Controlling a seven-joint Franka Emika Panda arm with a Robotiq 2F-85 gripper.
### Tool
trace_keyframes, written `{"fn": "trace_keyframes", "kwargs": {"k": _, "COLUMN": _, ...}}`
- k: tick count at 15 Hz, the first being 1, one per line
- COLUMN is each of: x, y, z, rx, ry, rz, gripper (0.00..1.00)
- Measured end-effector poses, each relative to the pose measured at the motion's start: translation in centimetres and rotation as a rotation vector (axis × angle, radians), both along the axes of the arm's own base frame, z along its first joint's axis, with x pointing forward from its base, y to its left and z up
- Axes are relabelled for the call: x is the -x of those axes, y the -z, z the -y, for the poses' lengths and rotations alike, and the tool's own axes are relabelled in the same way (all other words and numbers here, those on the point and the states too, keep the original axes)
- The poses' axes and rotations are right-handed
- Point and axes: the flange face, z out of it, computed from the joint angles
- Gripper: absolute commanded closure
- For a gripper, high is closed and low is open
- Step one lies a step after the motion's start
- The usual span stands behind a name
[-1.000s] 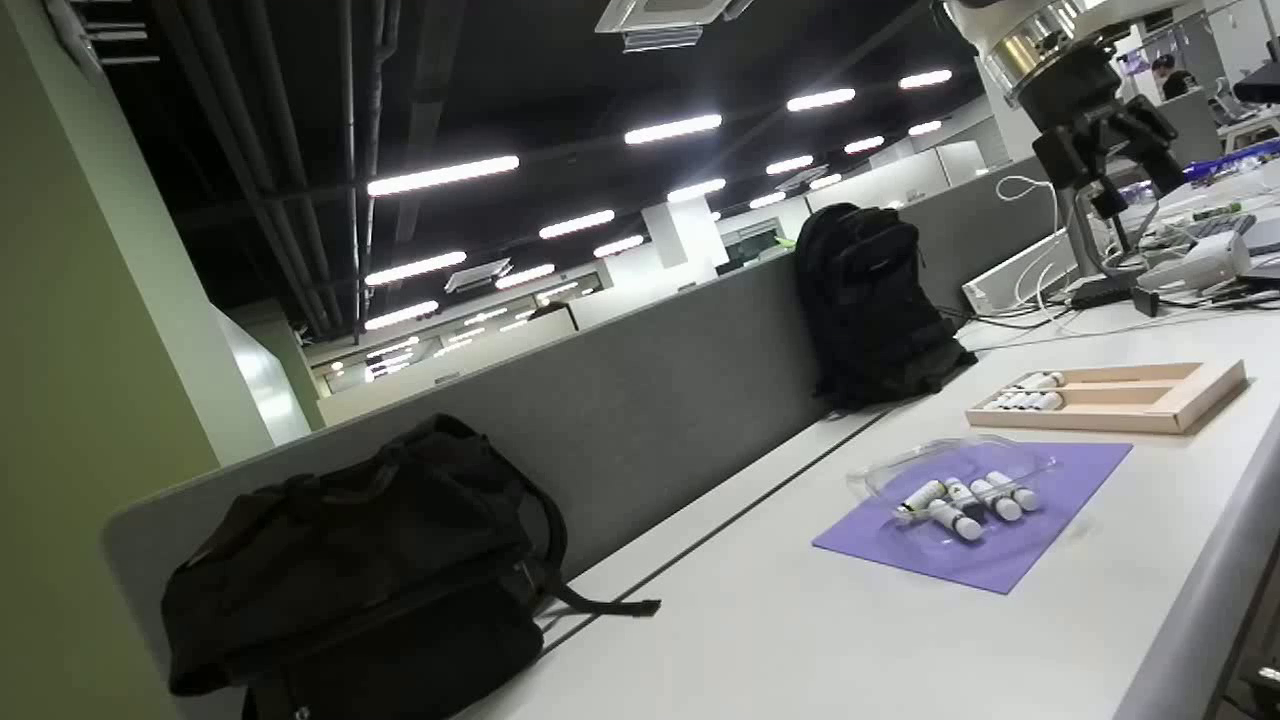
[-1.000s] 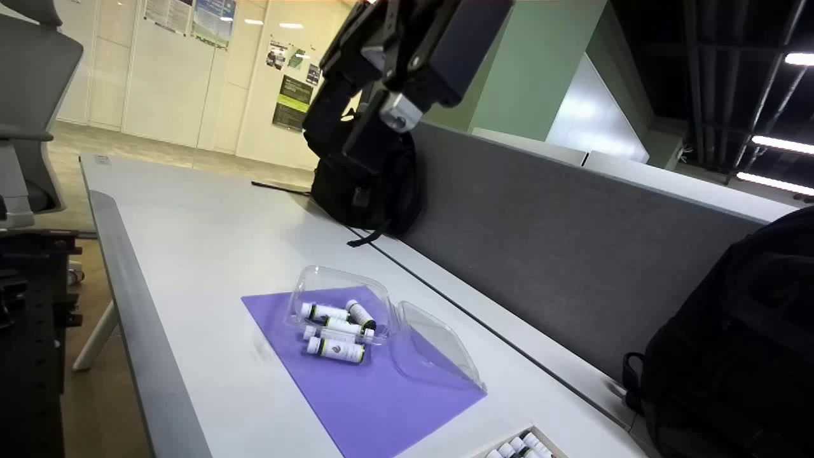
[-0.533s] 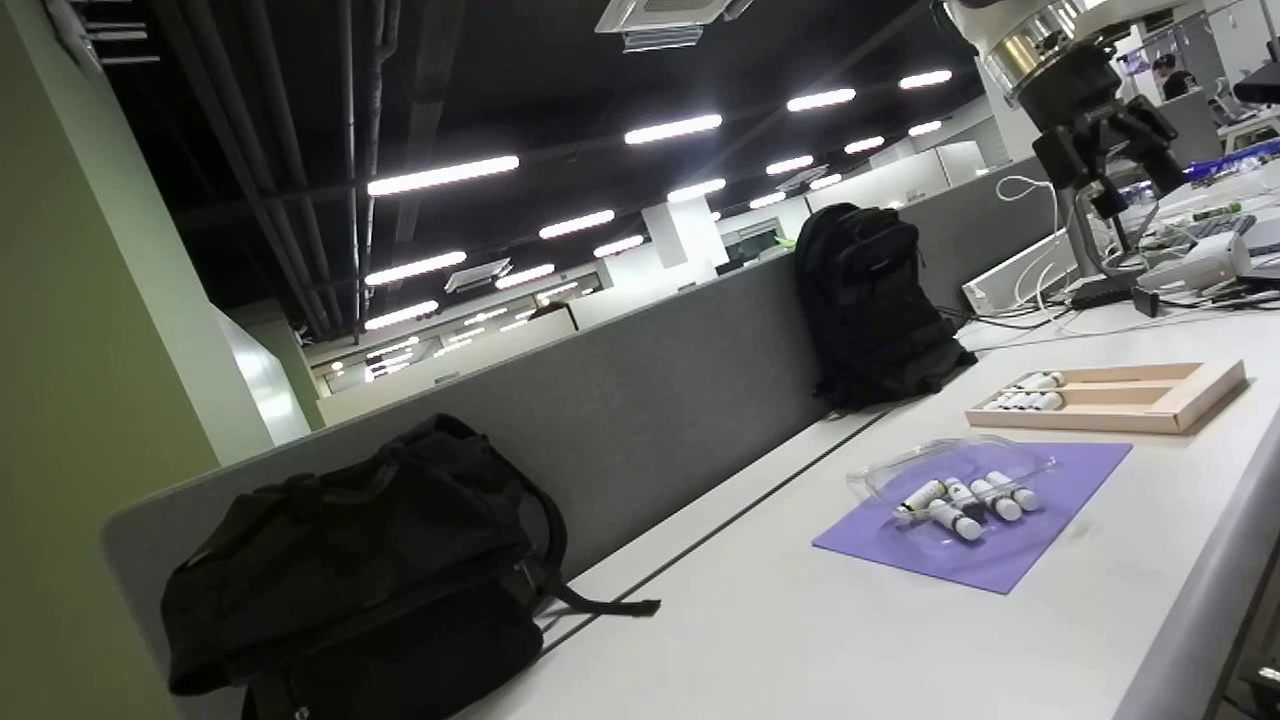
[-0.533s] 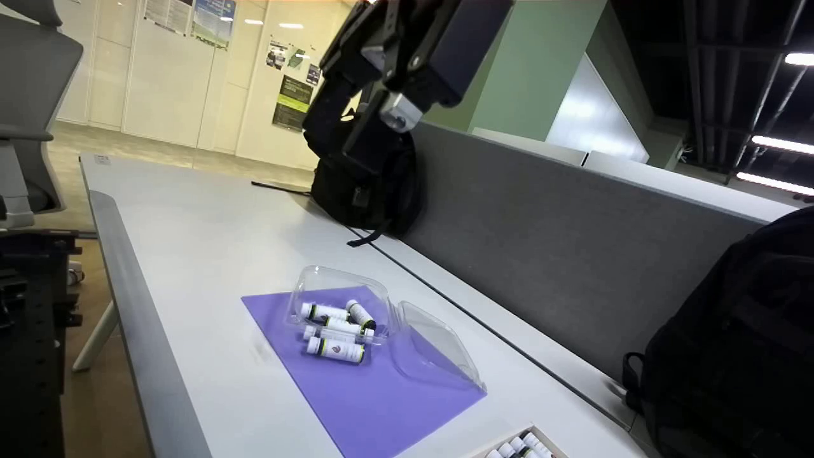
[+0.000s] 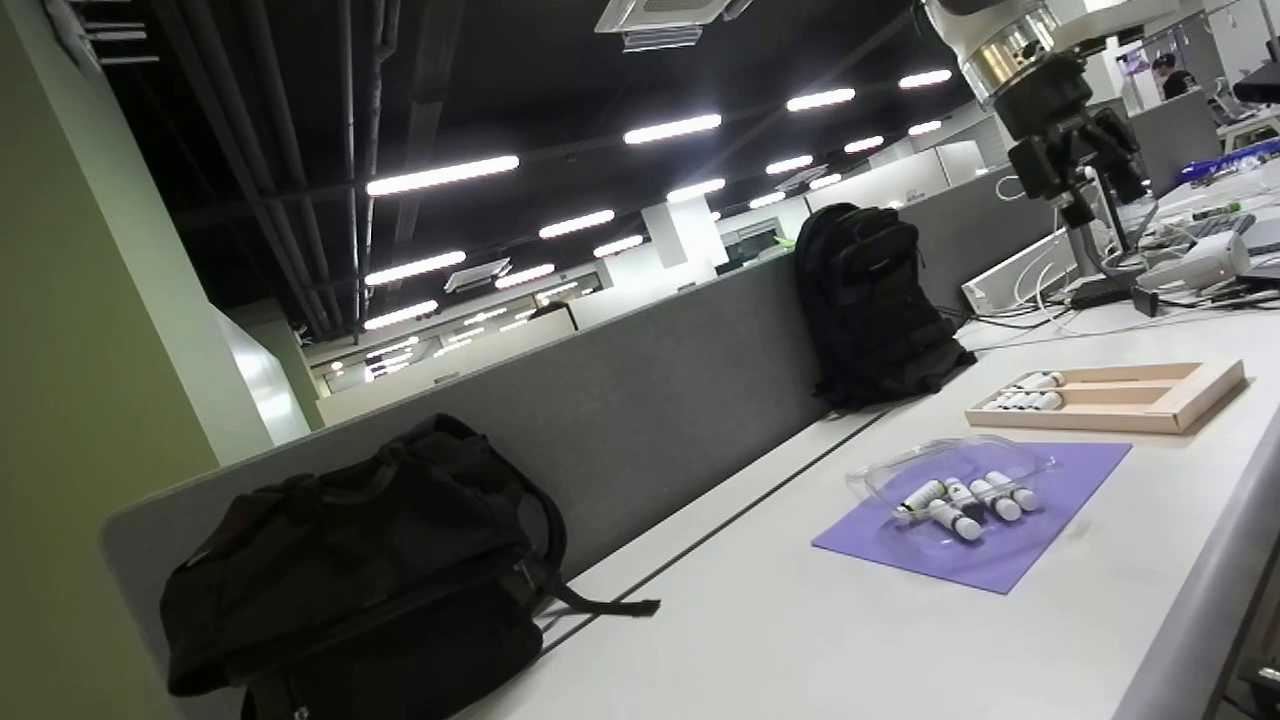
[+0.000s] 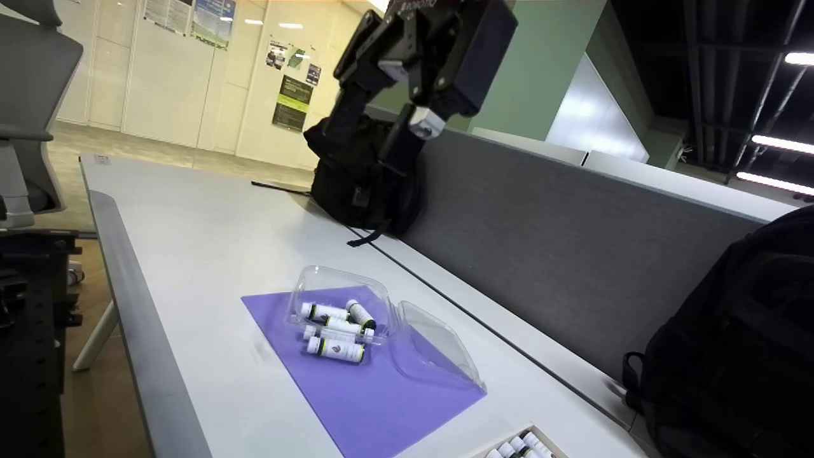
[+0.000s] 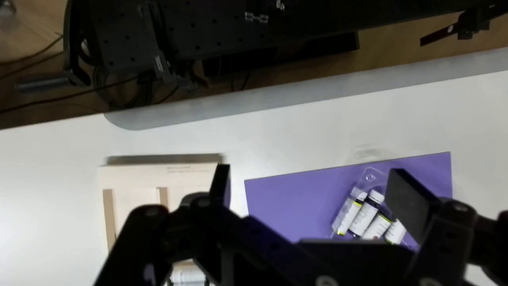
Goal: Pick up the small bottle from the container and put it on the wooden tray.
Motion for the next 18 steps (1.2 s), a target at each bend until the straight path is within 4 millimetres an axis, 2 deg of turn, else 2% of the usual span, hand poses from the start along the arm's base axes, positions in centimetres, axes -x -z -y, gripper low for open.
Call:
{"fn": "trace_keyframes", "kwargs": {"k": 4, "x": -5.1, "y": 0.6, "z": -4.6, "rx": 0.054, "ry": -0.174, "rz": 0.050, "gripper": 0.00}}
{"fn": "trace_keyframes", "kwargs": {"k": 8, "x": -10.9, "y": 2.3, "z": -9.2, "rx": 0.086, "ry": -0.284, "rz": 0.090, "gripper": 0.00}}
{"fn": "trace_keyframes", "kwargs": {"k": 13, "x": -15.9, "y": 6.4, "z": -13.0, "rx": 0.005, "ry": -0.073, "rz": 0.055, "gripper": 0.00}}
{"fn": "trace_keyframes", "kwargs": {"k": 15, "x": -17.1, "y": 8.5, "z": -14.0, "rx": -0.030, "ry": 0.018, "rz": 0.028, "gripper": 0.00}}
{"fn": "trace_keyframes", "kwargs": {"k": 18, "x": -18.0, "y": 11.1, "z": -14.2, "rx": -0.049, "ry": 0.102, "rz": -0.013, "gripper": 0.00}}
